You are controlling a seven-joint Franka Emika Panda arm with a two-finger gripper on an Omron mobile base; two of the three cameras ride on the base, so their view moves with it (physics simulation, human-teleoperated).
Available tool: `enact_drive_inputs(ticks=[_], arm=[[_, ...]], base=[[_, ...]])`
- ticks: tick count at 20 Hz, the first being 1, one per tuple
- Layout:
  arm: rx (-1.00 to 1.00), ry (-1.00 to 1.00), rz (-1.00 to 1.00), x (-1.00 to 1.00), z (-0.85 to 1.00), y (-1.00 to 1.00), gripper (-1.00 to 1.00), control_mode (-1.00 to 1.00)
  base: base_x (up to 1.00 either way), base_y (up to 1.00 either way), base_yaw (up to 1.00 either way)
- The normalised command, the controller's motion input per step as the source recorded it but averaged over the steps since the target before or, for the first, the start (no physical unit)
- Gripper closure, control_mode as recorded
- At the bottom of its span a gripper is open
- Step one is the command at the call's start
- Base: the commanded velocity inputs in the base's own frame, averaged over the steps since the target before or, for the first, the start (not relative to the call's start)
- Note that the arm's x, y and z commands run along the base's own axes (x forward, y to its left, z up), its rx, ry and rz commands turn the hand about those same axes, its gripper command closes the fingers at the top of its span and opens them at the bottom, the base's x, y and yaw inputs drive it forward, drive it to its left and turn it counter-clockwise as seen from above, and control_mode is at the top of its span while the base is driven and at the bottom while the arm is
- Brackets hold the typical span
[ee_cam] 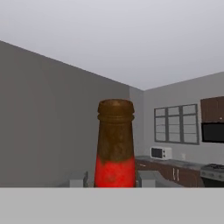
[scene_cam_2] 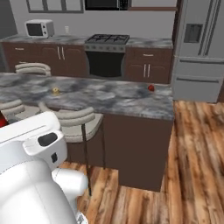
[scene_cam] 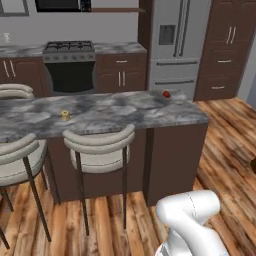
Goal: Open the cabinet directly in front. Then move the beer and the cup to the dining counter with the candle on it.
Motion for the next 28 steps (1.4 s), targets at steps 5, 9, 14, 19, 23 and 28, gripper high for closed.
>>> enact_drive_inputs(ticks=[5,9,14,19,23,28], arm=[[0.00,0.00,0.00,0.00,0.00,0.00,1.00,1.00],[0.00,0.00,0.00,0.00,0.00,0.00,1.00,1.00],[0.00,0.00,0.00,0.00,0.00,0.00,1.00,1.00],[0.00,0.00,0.00,0.00,0.00,0.00,1.00,1.00],[0.00,0.00,0.00,0.00,0.00,0.00,1.00,1.00],[0.00,0.00,0.00,0.00,0.00,0.00,1.00,1.00]], base=[[0.33,0.81,0.00],[0.31,0.51,0.00],[0.37,0.15,-0.02],[0.78,0.19,-0.09],[0.85,0.35,-0.12],[0.71,0.47,-0.11]])
